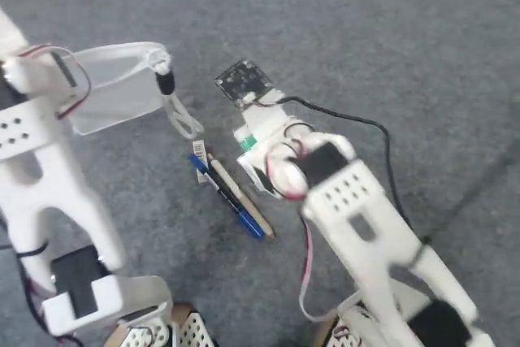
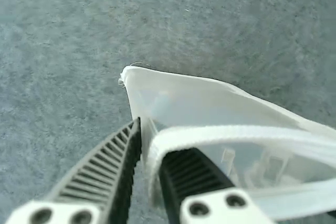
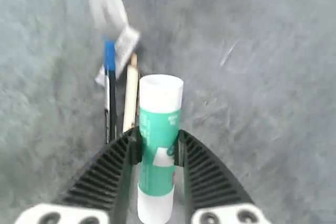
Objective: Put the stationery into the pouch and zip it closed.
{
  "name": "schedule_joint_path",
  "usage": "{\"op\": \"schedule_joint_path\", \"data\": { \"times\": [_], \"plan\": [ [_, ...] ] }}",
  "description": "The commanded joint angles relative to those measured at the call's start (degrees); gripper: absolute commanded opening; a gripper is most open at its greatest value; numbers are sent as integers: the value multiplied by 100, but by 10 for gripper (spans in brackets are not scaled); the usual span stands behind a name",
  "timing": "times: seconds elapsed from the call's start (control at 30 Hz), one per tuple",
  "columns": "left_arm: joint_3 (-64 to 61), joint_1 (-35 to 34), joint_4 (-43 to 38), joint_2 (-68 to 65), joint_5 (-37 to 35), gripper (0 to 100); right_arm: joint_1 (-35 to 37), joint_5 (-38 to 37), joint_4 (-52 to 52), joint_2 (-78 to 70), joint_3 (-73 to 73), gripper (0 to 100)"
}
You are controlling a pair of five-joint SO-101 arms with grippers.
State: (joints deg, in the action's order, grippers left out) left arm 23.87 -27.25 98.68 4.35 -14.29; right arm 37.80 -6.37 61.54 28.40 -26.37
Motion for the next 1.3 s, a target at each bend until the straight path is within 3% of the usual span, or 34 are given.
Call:
{"op": "schedule_joint_path", "data": {
  "times": [0.0,0.2,0.33,0.77,1.27],
  "plan": [
    [356,396,167,88,-105,10,-31,-9,31,1086,35,6],
    [330,993,167,88,-114,10,163,0,-31,2185,70,6],
    [242,1240,176,88,-114,10,558,0,-629,2668,35,6],
    [136,1240,176,88,-114,10,927,-26,-4400,2580,-853,6],
    [127,1231,176,88,-114,10,892,-53,-8295,163,-1090,6]
  ]
}}
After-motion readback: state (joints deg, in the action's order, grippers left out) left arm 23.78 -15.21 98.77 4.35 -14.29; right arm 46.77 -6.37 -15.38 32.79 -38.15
